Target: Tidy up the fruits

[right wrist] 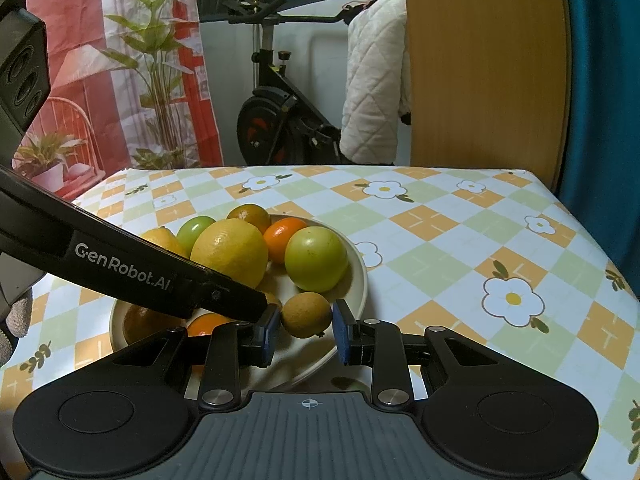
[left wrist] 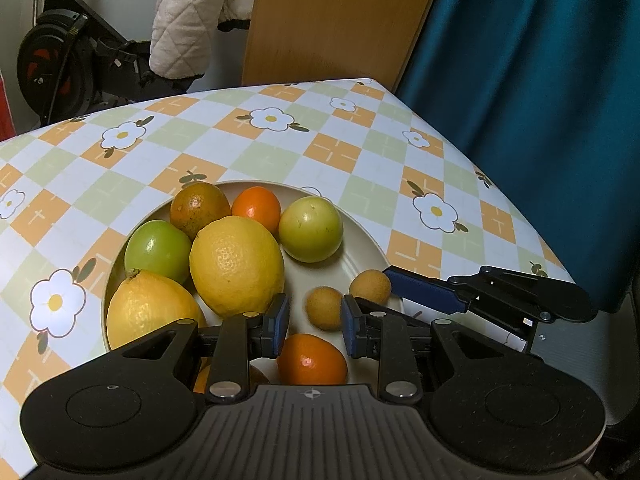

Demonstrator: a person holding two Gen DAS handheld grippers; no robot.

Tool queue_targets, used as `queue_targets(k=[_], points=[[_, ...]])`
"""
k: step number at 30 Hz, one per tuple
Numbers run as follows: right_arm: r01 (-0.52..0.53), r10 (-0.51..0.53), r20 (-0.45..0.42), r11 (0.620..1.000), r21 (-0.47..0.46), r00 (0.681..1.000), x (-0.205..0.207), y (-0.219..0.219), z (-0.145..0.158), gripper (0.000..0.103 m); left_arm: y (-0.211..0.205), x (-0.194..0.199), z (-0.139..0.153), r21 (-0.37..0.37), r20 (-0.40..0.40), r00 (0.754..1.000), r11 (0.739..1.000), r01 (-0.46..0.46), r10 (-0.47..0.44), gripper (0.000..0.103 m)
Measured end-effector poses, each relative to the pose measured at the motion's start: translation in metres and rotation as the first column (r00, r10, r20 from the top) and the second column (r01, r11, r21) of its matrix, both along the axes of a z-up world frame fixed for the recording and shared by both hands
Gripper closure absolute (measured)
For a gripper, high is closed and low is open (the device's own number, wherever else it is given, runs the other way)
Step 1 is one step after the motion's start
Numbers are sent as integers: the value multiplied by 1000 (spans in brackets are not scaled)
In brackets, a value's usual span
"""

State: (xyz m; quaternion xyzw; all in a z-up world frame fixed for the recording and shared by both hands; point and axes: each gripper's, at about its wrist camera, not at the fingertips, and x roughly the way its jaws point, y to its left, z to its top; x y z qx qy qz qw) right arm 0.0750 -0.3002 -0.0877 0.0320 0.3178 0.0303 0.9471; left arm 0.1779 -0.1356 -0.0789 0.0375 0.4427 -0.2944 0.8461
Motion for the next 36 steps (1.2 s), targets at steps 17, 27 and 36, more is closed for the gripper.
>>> queue_targets(k=[17,27,36], points=[[37,-38,-9,999,-25,999,-2,-5,6,71,5,-9,13,1,39,999,1000,-20,20,59],[45,-46,-28,999,-4,999,-5,-4,16,38,19,-25,35,4,147,986,997,-77,76,43],[52,-52,-29,998,19,998,-8,2,36,5,44,-38,60,-21,215,960,983,-180,180,17]])
